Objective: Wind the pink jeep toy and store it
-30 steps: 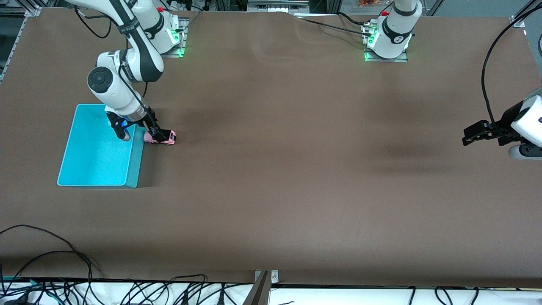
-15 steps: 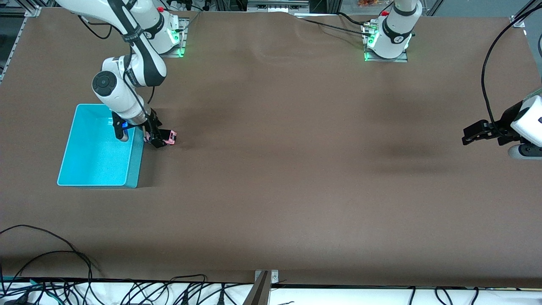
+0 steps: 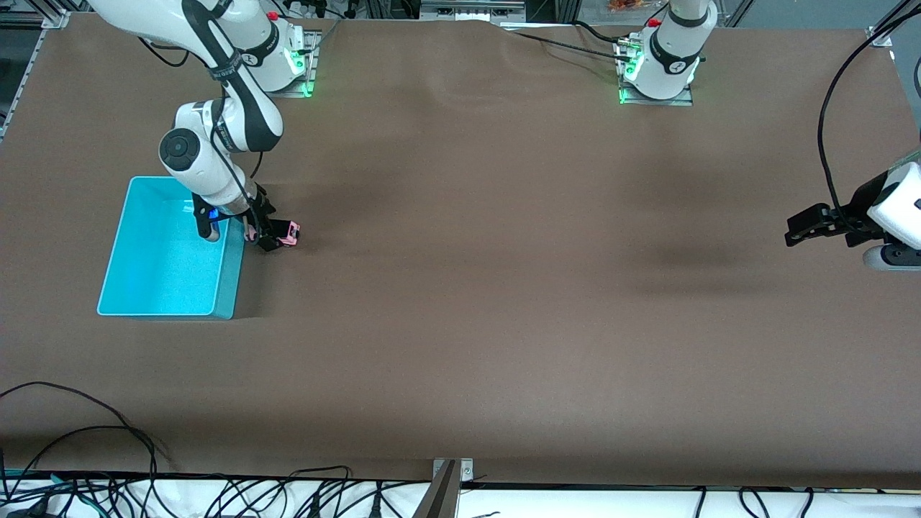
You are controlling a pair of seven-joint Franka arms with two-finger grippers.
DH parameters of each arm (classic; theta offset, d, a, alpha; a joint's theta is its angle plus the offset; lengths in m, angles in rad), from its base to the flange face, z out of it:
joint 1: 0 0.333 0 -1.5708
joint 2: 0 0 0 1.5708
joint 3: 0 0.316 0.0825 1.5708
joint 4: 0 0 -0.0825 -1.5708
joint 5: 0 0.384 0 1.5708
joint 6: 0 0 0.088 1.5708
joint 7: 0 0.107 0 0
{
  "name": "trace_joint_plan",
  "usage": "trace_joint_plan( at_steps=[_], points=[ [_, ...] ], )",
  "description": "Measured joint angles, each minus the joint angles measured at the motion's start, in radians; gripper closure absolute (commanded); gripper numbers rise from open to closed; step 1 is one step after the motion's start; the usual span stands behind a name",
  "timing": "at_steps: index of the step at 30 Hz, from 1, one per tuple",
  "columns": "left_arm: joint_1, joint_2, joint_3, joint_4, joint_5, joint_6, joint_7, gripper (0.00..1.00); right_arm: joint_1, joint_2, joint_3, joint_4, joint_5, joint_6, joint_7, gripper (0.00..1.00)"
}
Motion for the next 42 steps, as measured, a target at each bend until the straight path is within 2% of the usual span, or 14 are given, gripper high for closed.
trace_joint_plan(
  at_steps=[8, 12, 15, 20, 34, 42],
  points=[
    [0.0, 0.0, 0.0, 0.0, 0.0, -0.001, 0.0, 0.0, -0.001, 0.011, 0.0, 0.0, 0.0, 0.007, 0.007, 0.51],
    [0.0, 0.0, 0.0, 0.0, 0.0, -0.001, 0.0, 0.0, -0.002, 0.01, 0.0, 0.009, 0.0, 0.017, 0.015, 0.66],
    [0.0, 0.0, 0.0, 0.0, 0.0, -0.001, 0.0, 0.0, -0.002, 0.009, 0.0, 0.016, 0.0, 0.017, 0.018, 0.73],
    [0.0, 0.0, 0.0, 0.0, 0.0, -0.002, 0.0, 0.0, -0.002, 0.009, 0.0, 0.029, 0.0, 0.018, 0.019, 1.0],
    [0.0, 0.0, 0.0, -0.001, 0.0, -0.002, 0.0, 0.0, -0.002, -0.003, 0.0, 0.124, 0.0, 0.008, 0.017, 1.0],
    [0.0, 0.001, 0.0, -0.001, 0.0, -0.002, 0.0, 0.0, -0.002, -0.021, 0.0, 0.247, -0.044, -0.158, -0.045, 1.0]
  ],
)
